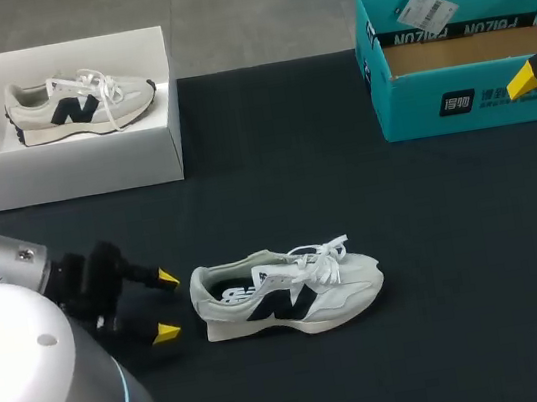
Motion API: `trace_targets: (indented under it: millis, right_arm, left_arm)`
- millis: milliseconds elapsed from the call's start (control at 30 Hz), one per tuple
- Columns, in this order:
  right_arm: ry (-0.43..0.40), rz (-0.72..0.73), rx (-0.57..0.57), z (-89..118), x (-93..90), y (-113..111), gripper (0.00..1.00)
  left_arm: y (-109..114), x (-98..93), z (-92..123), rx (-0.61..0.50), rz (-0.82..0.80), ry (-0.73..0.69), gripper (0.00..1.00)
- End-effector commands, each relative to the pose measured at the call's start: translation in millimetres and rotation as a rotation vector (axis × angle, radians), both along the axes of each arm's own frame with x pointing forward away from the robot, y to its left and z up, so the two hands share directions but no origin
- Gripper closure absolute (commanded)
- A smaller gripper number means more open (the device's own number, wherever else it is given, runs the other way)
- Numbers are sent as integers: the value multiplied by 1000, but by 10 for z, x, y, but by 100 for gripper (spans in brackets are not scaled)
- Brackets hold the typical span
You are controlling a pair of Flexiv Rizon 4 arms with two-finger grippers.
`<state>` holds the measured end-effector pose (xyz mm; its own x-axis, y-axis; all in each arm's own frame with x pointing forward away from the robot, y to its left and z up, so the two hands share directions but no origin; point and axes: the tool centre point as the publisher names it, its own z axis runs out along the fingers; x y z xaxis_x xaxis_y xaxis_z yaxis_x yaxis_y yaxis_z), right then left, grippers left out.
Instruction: Take the shoe out of the shoebox, open the shoe tongue, remove and reinsert the insole, then place the shoe into the shoebox
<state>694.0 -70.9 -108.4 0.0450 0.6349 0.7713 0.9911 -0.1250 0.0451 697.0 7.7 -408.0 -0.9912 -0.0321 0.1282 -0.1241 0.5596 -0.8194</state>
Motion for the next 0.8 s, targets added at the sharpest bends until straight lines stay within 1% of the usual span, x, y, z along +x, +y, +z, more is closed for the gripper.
trace_targets:
  millis: [33, 200, 333, 600, 800]
  right_arm:
    - [1, -1, -1, -4, -2, 2, 0]
    - [1, -1, -1, -4, -2, 2, 0]
    - [1, -1, -1, -4, -2, 2, 0]
    - [1, -1, -1, -4, -2, 2, 0]
    - [1, -1, -1, -4, -2, 2, 0]
  left_arm:
    - [-105, 24, -69, 3, -8, -2, 0]
    - [-191, 22, -95, -6, -16, -2, 0]
    - [-254, 11, -74, -19, -16, 8, 0]
    - [-423, -55, -75, -29, -44, 11, 0]
    - [-493, -54, -87, -34, -45, 10, 0]
